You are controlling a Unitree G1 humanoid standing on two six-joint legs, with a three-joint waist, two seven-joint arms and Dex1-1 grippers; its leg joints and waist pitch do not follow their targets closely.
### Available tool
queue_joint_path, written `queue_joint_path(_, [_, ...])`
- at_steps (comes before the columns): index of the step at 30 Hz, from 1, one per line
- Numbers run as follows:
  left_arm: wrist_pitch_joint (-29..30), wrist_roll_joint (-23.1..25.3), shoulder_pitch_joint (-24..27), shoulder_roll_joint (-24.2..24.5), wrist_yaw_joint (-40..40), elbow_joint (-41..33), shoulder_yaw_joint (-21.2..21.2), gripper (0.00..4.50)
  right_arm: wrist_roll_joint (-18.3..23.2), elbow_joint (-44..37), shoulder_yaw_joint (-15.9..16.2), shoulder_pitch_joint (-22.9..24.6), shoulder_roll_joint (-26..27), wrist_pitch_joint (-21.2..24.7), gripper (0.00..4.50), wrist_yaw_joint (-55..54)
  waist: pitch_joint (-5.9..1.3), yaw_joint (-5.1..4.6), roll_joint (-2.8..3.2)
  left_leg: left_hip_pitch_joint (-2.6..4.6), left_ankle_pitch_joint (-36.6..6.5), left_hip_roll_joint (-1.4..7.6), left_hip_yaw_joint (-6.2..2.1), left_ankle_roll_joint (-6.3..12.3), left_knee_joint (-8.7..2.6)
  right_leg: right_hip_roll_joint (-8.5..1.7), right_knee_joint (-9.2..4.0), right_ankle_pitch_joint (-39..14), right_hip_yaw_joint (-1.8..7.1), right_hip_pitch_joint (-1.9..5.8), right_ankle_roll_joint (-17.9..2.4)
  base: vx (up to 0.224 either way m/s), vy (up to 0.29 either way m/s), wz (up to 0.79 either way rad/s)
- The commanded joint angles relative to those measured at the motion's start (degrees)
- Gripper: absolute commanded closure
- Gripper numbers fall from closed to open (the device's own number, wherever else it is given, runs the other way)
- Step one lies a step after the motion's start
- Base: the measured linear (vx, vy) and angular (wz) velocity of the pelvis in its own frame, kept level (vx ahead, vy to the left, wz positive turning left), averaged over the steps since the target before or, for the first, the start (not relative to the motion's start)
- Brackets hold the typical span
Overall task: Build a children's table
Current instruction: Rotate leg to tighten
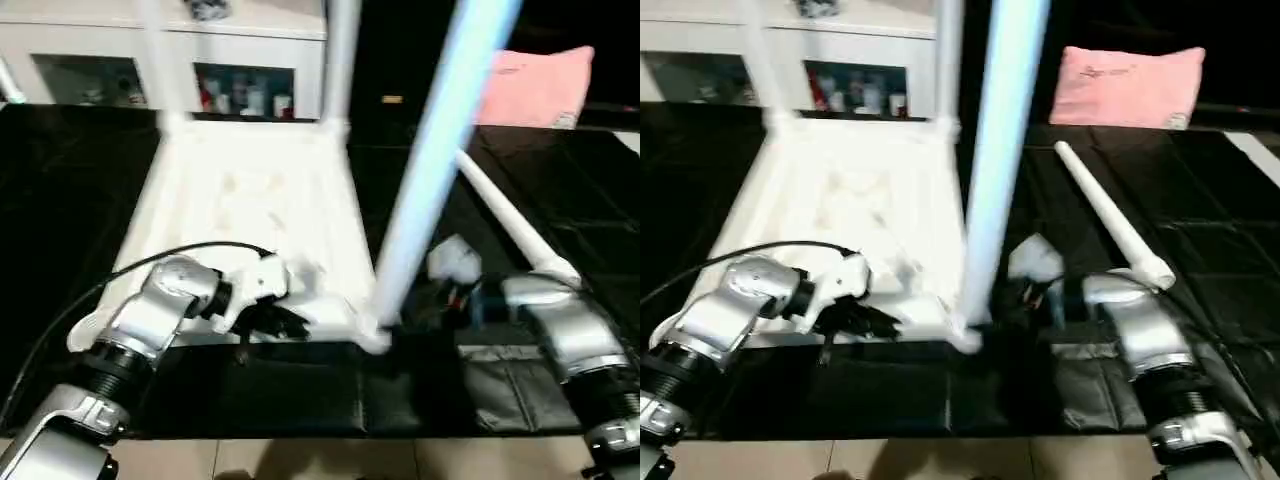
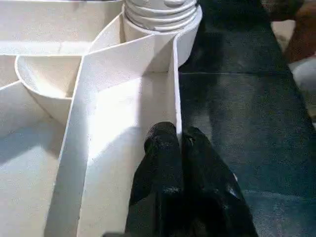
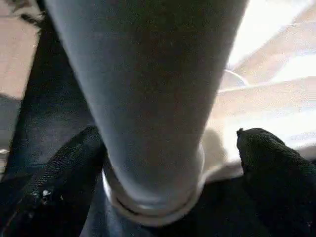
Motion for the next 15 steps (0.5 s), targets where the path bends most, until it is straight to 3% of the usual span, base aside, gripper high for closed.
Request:
queue_joint_path(1, [-2.0, -0.2, -2.0, -0.8, -3.1, -0.4, -2.6, 4.50, -0.3, 1.4, 0.9, -1.7, -0.5, -1.1, 0.06, 2.4, -3.90, -0.49, 0.19, 0.26, -9.3, 2.29, -0.25, 3.28, -3.84, -3.96, -3.40, -14.5, 4.19, 3.58, -9.9, 0.000, 0.000, 0.00])
queue_joint_path(6, [-3.1, 0.0, -2.6, -0.9, -3.8, 0.6, -2.7, 4.50, 0.3, 3.4, 1.7, -3.2, -0.3, -1.7, 0.06, 4.7, -3.81, -0.51, 0.01, 0.16, -9.7, 2.17, -0.22, 3.25, -3.75, -4.01, -3.77, -17.5, 4.15, 3.57, -8.9, 0.000, 0.000, 0.00])
queue_joint_path(7, [-3.3, 0.0, -2.7, -0.9, -3.9, 0.8, -2.7, 4.50, 0.4, 4.0, 1.7, -3.5, -0.2, -1.9, 0.33, 5.2, -3.82, -0.48, 0.01, 0.21, -9.7, 2.14, -0.20, 3.26, -3.72, -3.97, -3.78, -17.7, 4.12, 3.52, -8.9, 0.000, 0.000, 0.00])
queue_joint_path(15, [-4.6, 0.2, -3.0, -0.7, -4.0, 2.0, -2.9, 4.50, 1.6, 4.8, 1.8, -3.8, -0.2, -1.3, 0.96, 8.3, -3.86, -0.39, 0.02, 0.04, -9.4, 2.20, -0.24, 3.40, -3.66, -3.95, -3.62, -17.1, 4.10, 3.60, -8.9, 0.000, 0.000, 0.00])
